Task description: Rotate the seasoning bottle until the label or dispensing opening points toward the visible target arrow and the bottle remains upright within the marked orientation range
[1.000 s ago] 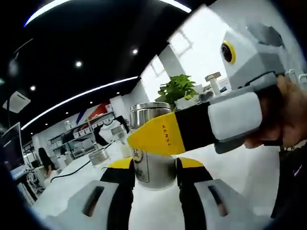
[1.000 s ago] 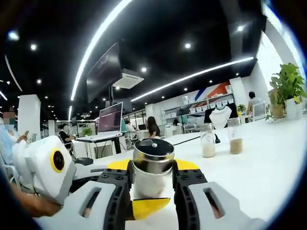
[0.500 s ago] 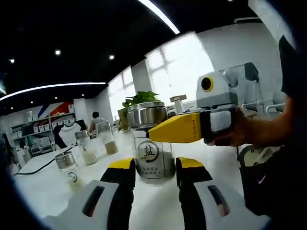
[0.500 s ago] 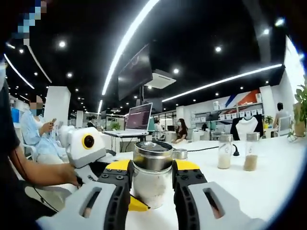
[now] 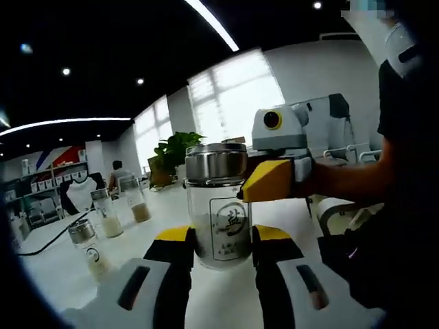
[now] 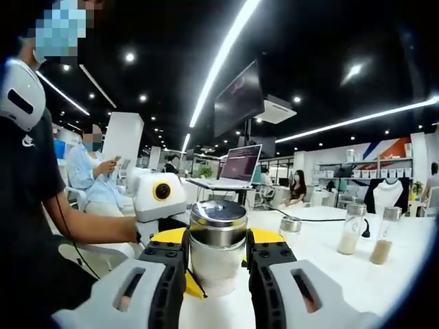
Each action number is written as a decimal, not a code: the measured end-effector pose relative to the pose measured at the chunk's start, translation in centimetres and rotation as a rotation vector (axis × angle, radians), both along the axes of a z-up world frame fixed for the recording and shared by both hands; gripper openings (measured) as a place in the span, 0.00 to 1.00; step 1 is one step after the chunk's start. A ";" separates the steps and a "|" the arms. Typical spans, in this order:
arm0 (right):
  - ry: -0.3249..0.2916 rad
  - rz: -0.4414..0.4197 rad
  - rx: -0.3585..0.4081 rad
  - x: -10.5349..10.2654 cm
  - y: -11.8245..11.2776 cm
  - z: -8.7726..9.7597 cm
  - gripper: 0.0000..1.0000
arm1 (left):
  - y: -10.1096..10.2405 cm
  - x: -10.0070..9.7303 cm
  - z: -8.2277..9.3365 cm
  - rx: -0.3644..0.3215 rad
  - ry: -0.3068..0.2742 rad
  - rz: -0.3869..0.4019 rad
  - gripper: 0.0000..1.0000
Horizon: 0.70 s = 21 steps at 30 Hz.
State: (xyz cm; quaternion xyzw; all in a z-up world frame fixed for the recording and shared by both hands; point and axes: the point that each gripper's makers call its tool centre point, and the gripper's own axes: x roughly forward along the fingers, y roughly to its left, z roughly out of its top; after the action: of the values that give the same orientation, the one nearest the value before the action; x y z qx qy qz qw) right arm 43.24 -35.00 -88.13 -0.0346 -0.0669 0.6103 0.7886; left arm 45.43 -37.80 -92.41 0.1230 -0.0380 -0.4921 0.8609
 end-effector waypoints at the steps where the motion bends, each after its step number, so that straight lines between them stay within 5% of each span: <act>1: -0.013 -0.023 -0.005 0.2 0.2 -0.1 0.31 | 0.0 0.3 -0.1 0.003 0.000 0.021 0.35; 12: -0.032 -0.272 0.017 3.0 1.0 -0.2 0.31 | 1.3 2.7 0.0 -0.046 0.041 0.244 0.35; 15: 0.012 -0.322 0.055 3.7 1.2 -0.7 0.30 | 2.6 4.0 -0.2 -0.020 0.025 0.411 0.35; 21: 0.100 -0.395 0.112 4.7 1.2 -1.4 0.30 | 3.0 4.5 -0.6 -0.026 0.036 0.506 0.35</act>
State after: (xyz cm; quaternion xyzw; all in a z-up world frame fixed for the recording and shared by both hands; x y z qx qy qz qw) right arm 47.99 -33.75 -89.51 0.0270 -0.0533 0.4401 0.8960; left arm 49.89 -34.85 -92.99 0.1088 0.0029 -0.2624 0.9588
